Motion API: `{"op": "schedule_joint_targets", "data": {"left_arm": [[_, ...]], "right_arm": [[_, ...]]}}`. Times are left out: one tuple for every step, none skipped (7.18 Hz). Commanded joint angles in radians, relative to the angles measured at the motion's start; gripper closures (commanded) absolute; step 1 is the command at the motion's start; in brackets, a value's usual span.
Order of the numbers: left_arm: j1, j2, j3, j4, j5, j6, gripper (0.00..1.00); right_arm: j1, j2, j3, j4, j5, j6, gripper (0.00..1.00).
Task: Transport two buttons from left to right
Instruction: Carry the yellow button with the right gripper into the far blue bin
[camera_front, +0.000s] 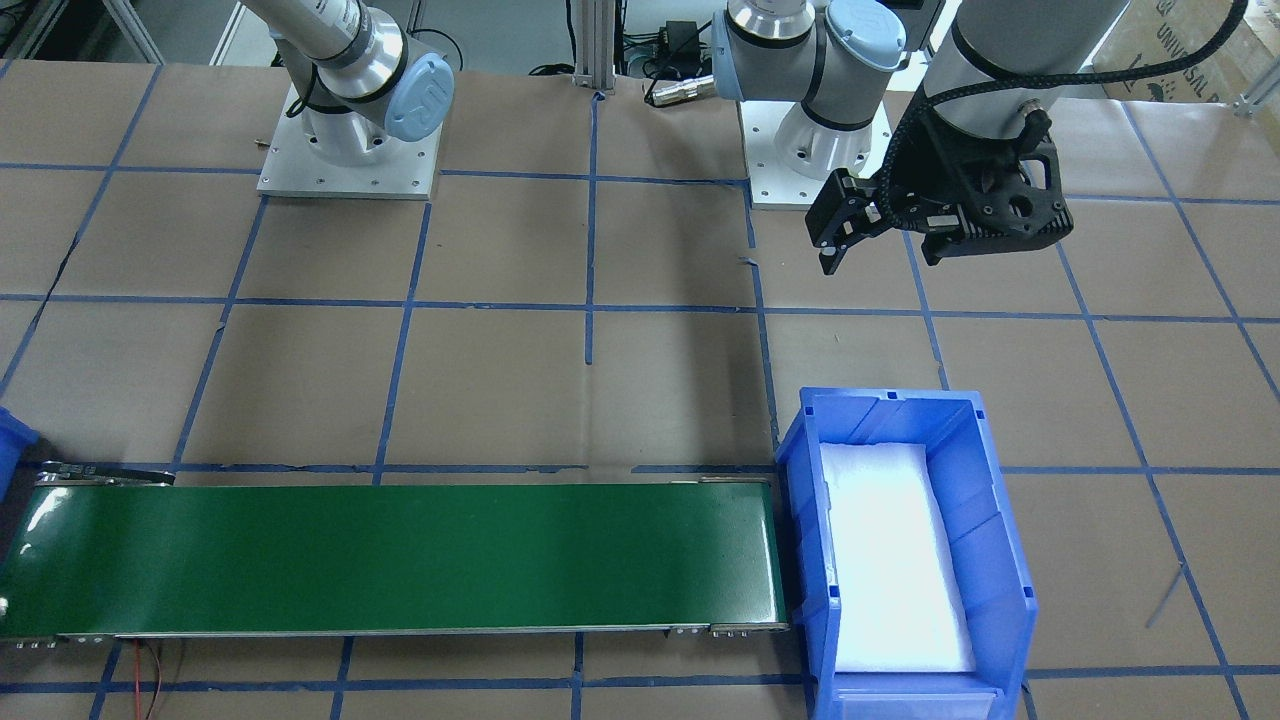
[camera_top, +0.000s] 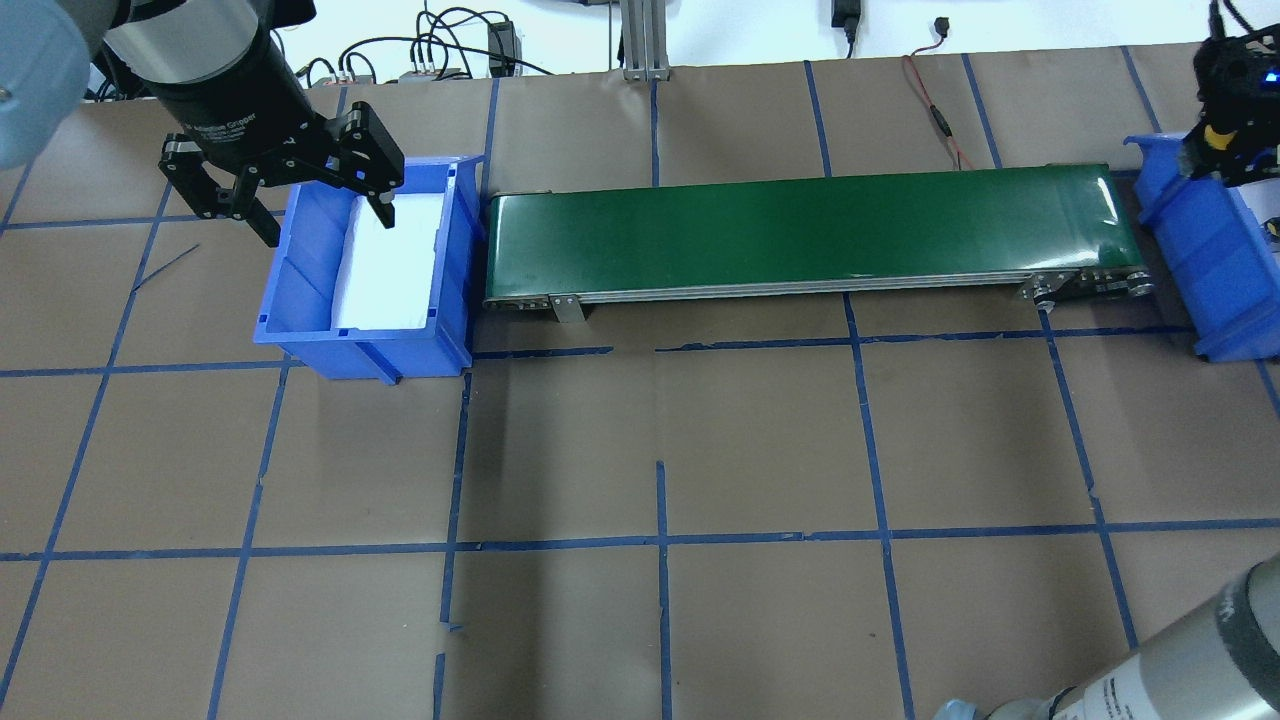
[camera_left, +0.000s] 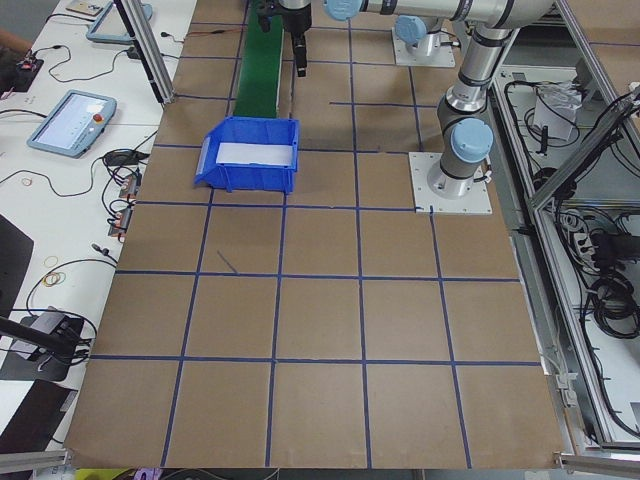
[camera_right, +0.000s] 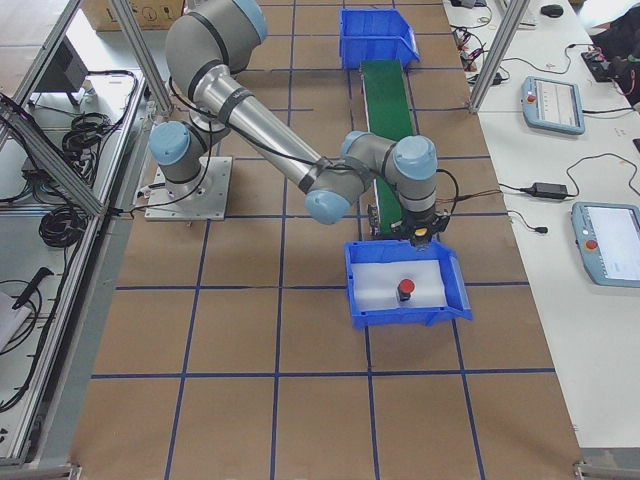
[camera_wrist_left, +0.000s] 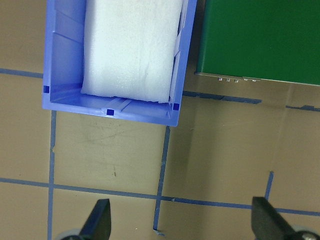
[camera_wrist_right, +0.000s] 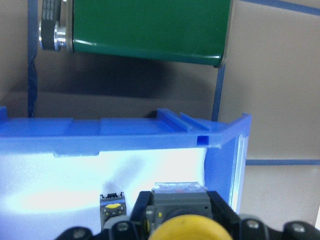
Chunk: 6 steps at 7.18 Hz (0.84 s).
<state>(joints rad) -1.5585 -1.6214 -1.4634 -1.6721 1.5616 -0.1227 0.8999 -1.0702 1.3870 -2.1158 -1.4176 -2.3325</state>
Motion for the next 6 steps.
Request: {"op": "schedule_joint_targets", "data": {"left_arm": [[0.000, 0.000, -0.002, 0.000, 0.000, 0.000, 0.00], [0.000, 0.000, 0.000, 0.000, 0.000, 0.000, 0.00], [-0.001, 0.000, -0.002, 0.000, 0.000, 0.000, 0.00], [-0.002, 0.000, -0.002, 0.000, 0.000, 0.000, 0.01], [-0.002, 0.000, -0.002, 0.000, 0.000, 0.000, 0.00], [-0.002, 0.000, -0.002, 0.000, -0.001, 0.000, 0.01]], "right_arm": [[-0.041, 0.067, -0.030, 0.057, 0.040, -0.053, 0.83], [-0.058, 0.081, -0.010, 0.066, 0.040, -0.074, 0.83], [-0.079, 0.107, -0.013, 0.066, 0.043, -0.102, 0.83], [-0.085, 0.119, -0.007, 0.066, 0.043, -0.100, 0.83], [-0.085, 0.130, 0.012, 0.066, 0.043, -0.100, 0.81], [-0.085, 0.133, 0.024, 0.066, 0.043, -0.102, 0.80]]}}
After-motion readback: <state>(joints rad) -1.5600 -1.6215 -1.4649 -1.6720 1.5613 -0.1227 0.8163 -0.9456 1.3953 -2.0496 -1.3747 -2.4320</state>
